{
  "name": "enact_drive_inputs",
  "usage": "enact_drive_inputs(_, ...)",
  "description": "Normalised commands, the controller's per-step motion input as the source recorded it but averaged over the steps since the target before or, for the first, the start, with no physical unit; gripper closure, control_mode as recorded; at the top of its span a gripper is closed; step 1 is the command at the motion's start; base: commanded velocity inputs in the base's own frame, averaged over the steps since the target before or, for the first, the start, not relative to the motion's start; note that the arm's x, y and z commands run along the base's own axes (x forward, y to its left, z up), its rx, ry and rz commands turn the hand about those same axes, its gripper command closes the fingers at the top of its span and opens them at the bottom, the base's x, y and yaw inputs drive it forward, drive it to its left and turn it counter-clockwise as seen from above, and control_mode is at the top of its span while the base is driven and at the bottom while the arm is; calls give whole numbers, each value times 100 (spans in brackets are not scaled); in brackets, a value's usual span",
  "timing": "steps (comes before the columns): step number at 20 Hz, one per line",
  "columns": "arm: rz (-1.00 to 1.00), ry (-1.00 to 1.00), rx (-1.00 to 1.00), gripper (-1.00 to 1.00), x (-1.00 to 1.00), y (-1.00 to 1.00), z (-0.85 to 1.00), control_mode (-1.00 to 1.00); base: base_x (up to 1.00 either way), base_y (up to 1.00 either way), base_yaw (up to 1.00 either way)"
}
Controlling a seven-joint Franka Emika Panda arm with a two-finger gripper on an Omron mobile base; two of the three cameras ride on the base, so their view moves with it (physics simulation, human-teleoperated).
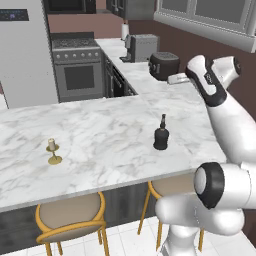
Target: Get the candle and the liquor from the cabinet and move them to the dining counter.
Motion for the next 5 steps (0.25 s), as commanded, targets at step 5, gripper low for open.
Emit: enact_drive_inputs(5,-17,20,-3,-100,-75,11,74,-100,0,0,0)
